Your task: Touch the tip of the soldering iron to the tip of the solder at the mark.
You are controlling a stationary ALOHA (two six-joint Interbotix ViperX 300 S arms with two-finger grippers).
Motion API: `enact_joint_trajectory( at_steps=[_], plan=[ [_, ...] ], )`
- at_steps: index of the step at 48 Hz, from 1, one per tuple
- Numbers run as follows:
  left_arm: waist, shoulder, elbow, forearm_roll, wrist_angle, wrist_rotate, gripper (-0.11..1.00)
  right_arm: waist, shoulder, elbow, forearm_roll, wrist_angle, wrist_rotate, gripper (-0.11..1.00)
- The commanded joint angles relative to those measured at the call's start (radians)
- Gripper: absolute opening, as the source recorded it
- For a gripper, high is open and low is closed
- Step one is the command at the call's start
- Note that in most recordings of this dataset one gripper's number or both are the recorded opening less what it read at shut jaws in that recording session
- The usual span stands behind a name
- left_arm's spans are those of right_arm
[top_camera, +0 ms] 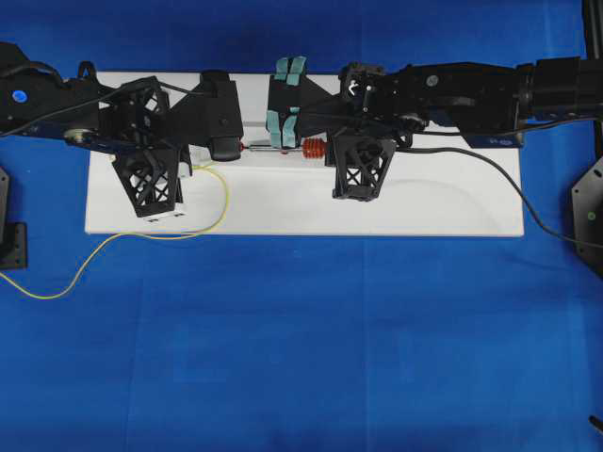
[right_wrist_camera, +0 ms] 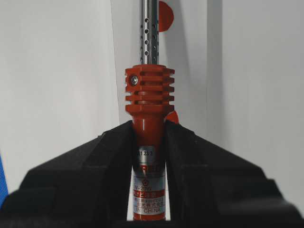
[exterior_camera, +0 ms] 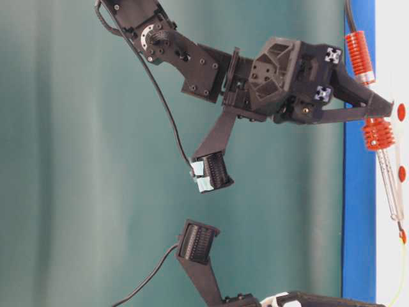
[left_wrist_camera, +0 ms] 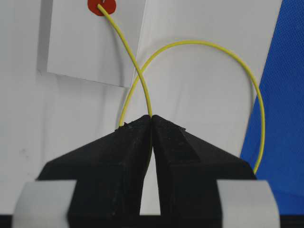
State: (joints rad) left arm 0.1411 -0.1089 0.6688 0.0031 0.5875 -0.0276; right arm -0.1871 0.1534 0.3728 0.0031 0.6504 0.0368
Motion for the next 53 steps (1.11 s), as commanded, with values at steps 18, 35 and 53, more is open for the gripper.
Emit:
enact_joint_trajectory(
  at_steps=[18,35,53],
  plan=[
    [-0.002,-0.215,0.038,0.002,0.018,0.005,0.03,0.002,-0.017,-0.025,-0.002,-0.006,0.002,0.06],
    [-0.002,-0.397,0.126,0.002,0.049,-0.032,0.03,0.002,-0.017,-0.025,-0.002,-0.008,0.000,0.06],
    [0.000,-0.397,0.126,0.002,0.049,-0.043,0.03,-0.002,-0.167,0.034,-0.021,-0.005,0.009,0.06]
  ],
)
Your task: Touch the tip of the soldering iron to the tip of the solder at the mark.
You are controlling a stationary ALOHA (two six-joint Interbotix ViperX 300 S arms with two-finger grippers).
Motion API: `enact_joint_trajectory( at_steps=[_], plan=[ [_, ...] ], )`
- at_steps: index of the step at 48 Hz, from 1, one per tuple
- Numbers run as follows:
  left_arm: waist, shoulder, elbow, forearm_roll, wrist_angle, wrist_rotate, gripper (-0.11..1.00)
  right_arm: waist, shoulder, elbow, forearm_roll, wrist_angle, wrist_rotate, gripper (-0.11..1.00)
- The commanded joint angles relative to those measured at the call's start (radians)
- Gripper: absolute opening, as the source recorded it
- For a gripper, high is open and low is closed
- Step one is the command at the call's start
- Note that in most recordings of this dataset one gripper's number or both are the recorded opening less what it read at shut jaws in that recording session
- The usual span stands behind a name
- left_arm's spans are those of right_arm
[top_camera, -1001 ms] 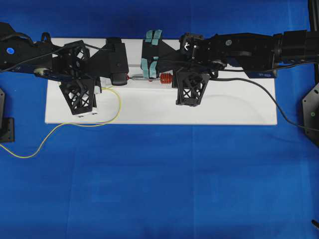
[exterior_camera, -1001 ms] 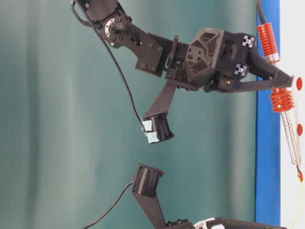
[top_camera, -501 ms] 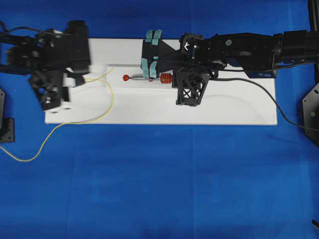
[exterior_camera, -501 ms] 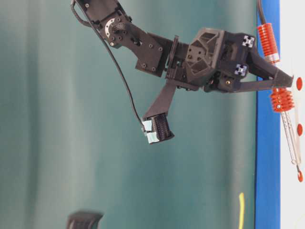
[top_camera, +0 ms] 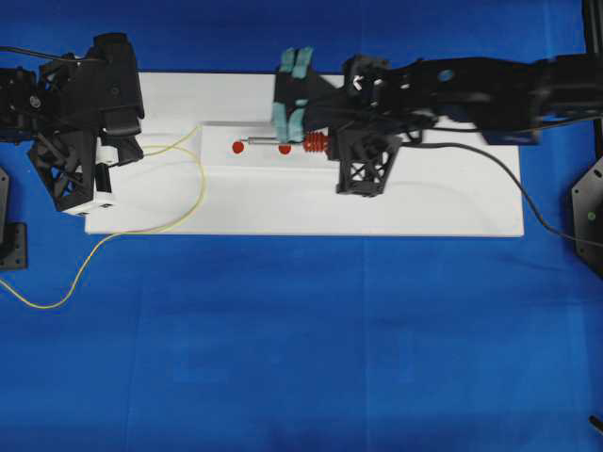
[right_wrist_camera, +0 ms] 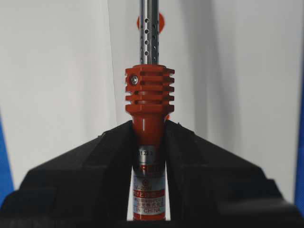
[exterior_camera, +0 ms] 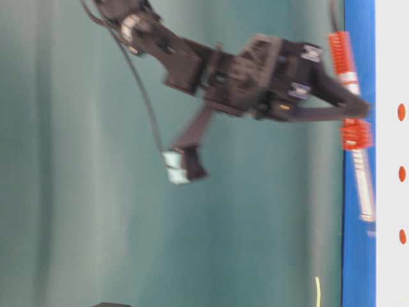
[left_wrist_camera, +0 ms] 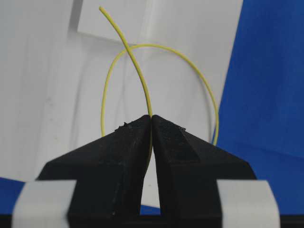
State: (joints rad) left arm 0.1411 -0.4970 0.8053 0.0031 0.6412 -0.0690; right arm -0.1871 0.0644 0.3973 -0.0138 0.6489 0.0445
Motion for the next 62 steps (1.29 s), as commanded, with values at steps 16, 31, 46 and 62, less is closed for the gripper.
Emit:
enact_joint_trajectory(
  at_steps=[16,31,46,62],
  plan=[
    [-0.002,-0.012,-0.008,0.002,-0.005,-0.002,0.03,-0.002,-0.262,0.190,-0.005,-0.014,0.009,0.06],
    [-0.002,0.003,-0.020,0.002,-0.011,-0.003,0.03,-0.002,-0.278,0.210,-0.015,-0.034,0.028,0.06],
    [-0.032,0.121,-0.123,0.002,-0.040,-0.005,0.03,-0.005,-0.282,0.218,-0.018,-0.035,0.029,0.06],
    [-0.044,0.341,-0.249,0.003,-0.098,0.009,0.03,-0.009,-0.287,0.229,-0.029,-0.035,0.029,0.06]
  ],
)
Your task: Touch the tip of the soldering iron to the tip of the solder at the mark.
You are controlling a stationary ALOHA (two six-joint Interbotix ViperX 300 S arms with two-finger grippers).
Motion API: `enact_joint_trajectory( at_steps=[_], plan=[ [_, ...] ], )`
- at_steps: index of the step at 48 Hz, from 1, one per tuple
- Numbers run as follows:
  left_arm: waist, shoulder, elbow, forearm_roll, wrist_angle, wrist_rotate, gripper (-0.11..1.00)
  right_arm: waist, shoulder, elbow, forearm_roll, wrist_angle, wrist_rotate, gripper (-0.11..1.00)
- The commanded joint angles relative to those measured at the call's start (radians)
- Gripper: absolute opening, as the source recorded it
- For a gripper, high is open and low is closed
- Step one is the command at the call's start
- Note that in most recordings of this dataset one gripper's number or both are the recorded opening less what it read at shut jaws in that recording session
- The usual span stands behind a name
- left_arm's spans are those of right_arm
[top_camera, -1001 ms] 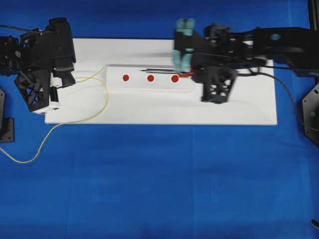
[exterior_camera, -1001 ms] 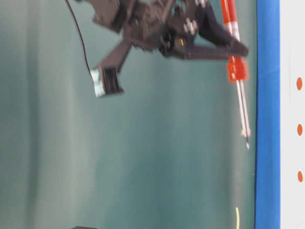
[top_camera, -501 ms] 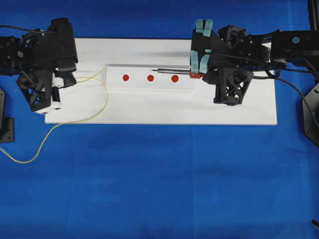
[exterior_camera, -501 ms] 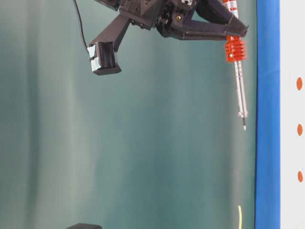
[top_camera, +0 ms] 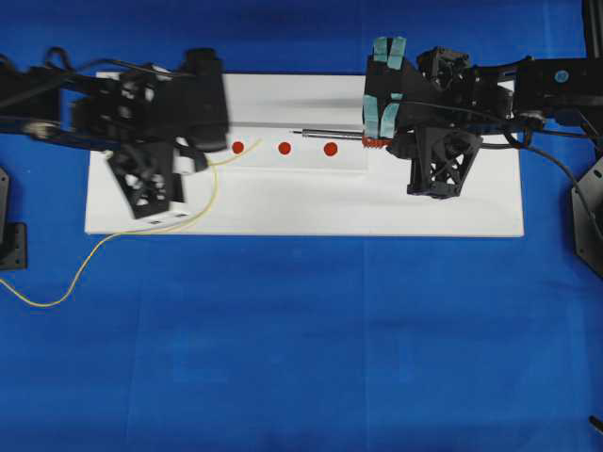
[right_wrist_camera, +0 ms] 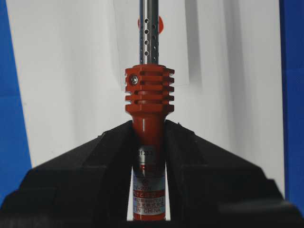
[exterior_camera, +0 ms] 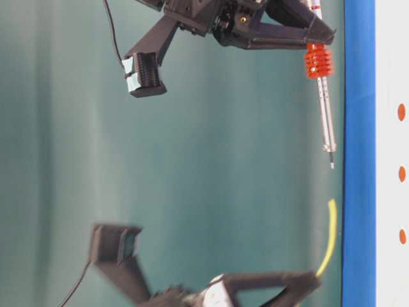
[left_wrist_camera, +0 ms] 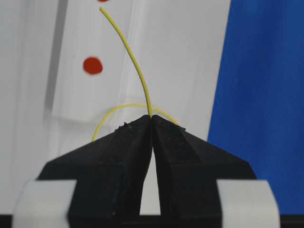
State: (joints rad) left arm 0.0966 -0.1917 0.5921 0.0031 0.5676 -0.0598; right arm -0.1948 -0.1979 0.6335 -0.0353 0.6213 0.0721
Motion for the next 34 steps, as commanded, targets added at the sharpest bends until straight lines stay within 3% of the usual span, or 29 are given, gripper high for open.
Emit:
enact_joint_trajectory(
  at_steps=[1,14,34],
  plan=[
    [0.000,0.051,-0.038,0.003,-0.029,0.000,0.03,-0.002,-0.025,-0.008,-0.008,-0.008,0.002,0.06],
    [0.008,0.206,-0.075,0.002,-0.074,0.017,0.03,-0.002,-0.025,-0.005,-0.011,-0.006,0.002,0.06],
    [0.025,0.219,-0.078,0.002,-0.066,0.014,0.03,-0.002,-0.025,0.015,-0.011,-0.029,0.008,0.06]
  ],
)
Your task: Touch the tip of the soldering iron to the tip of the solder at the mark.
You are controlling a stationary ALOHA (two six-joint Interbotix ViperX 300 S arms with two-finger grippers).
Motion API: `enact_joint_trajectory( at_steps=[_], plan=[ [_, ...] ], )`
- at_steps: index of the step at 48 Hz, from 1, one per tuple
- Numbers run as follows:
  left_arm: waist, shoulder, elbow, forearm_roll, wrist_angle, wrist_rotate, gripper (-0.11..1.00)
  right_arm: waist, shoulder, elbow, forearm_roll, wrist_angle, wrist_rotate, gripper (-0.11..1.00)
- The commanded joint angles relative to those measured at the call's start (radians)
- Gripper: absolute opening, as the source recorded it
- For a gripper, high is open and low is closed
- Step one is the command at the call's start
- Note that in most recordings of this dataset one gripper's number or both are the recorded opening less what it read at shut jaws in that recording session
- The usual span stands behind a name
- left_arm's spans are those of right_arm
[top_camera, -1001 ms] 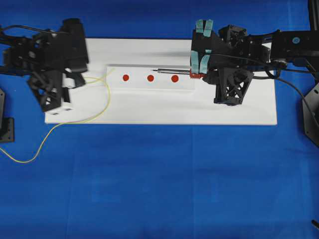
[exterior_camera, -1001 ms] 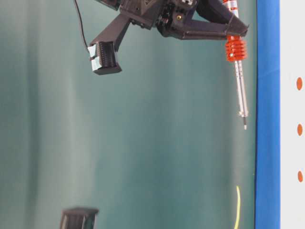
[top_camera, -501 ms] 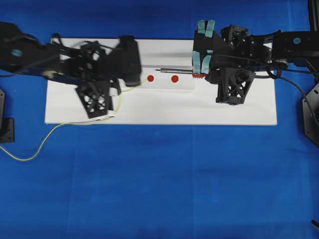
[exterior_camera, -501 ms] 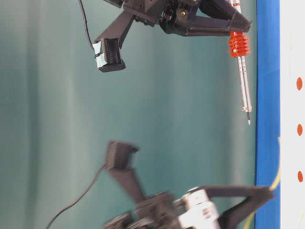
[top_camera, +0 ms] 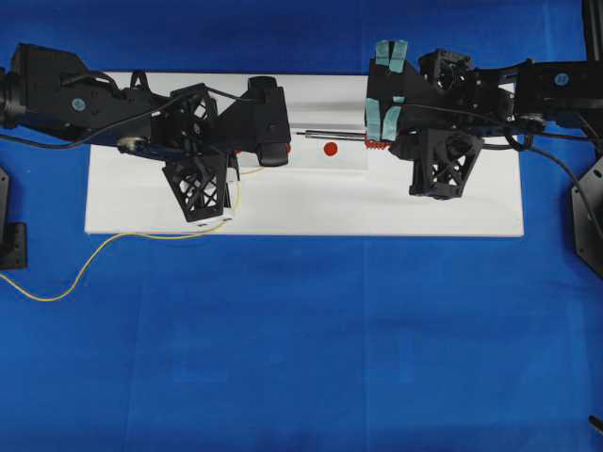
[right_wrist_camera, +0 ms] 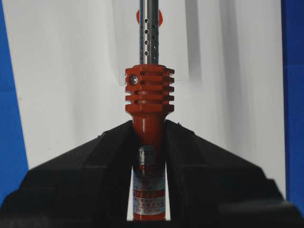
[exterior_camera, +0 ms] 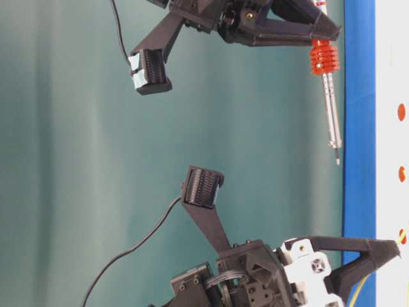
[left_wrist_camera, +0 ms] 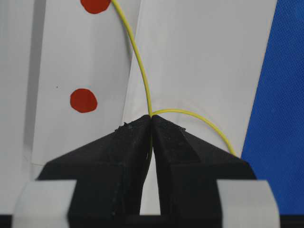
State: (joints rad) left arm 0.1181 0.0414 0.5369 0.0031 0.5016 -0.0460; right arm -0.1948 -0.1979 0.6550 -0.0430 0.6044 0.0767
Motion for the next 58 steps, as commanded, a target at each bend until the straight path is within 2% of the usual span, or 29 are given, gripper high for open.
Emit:
enact_joint_trajectory(
  at_steps=[1,38,58],
  plan=[
    [0.005,-0.014,-0.025,0.002,0.000,0.000,0.03,-0.002,-0.025,-0.006,-0.003,-0.014,0.005,0.06],
    [0.018,-0.017,-0.029,0.002,0.017,-0.006,0.03,-0.002,0.015,-0.003,-0.002,-0.026,0.006,0.06],
    [0.012,-0.005,-0.057,0.002,0.044,0.002,0.03,-0.002,0.140,-0.058,-0.002,-0.025,0.006,0.06]
  ],
)
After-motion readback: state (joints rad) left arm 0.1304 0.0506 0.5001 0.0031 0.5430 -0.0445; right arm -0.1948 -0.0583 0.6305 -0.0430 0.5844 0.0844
